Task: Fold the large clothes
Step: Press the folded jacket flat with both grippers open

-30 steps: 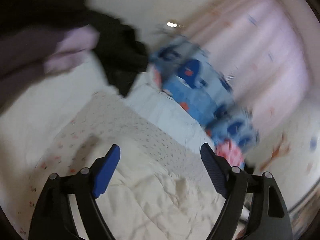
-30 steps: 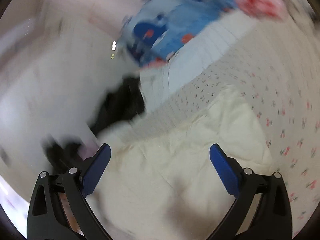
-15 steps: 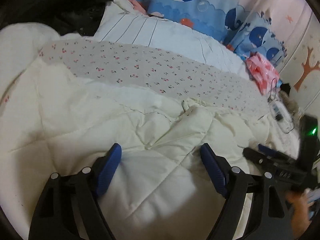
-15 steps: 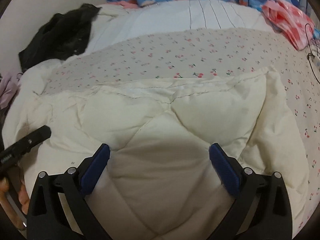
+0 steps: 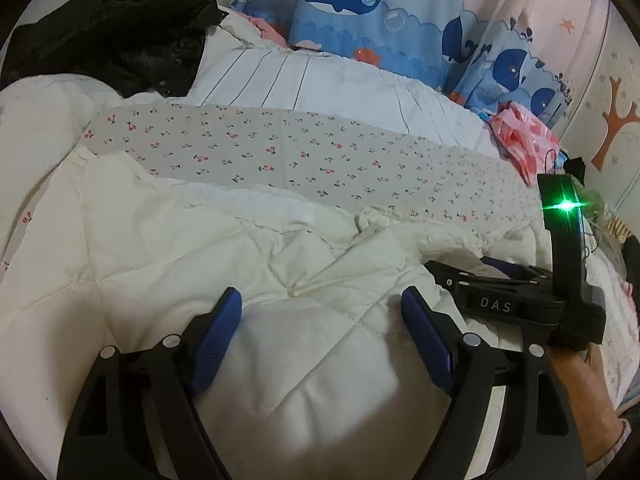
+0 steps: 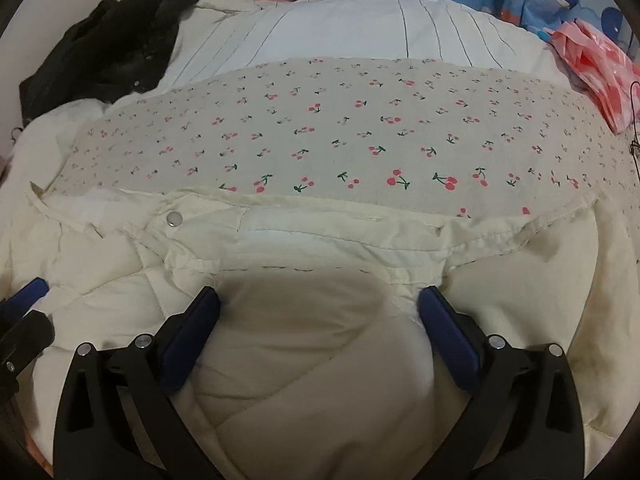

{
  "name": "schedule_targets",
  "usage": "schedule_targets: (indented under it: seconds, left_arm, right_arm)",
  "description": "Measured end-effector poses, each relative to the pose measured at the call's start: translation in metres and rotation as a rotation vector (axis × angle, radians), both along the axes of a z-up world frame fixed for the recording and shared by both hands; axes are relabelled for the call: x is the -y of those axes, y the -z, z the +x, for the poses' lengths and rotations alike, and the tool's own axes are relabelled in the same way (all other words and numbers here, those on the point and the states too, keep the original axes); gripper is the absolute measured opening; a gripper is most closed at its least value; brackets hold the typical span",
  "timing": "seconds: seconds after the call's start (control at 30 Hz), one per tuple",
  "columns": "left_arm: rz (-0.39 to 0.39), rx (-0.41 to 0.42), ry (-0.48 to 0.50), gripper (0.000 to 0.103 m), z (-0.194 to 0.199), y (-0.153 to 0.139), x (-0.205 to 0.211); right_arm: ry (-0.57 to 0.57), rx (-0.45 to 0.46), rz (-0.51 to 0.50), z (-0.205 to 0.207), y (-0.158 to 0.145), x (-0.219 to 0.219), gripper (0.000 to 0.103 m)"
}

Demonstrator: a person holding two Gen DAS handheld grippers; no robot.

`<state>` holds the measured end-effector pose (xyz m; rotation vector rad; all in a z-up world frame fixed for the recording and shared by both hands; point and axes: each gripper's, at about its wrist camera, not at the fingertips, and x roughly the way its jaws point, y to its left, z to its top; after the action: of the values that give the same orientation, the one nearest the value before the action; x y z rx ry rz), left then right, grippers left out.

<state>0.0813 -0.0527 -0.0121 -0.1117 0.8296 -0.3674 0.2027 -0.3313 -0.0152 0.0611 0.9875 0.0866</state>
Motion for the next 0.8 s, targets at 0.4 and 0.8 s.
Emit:
schedule_targets:
  seconds: [0.4,0.8]
  left_arm:
    - [0.030,0.031,-0.003,0.079,-0.004,-0.001,0.002]
    - [0.064,0.065,-0.004,0.079,-0.009,-0.001,0.008]
  right_arm:
    - [0.135,0.076,0.013,-0.009,-0.033,0.071,0.096]
    - [0.177,0.095,0.136,-0.032,-0.048,0.118,0.096]
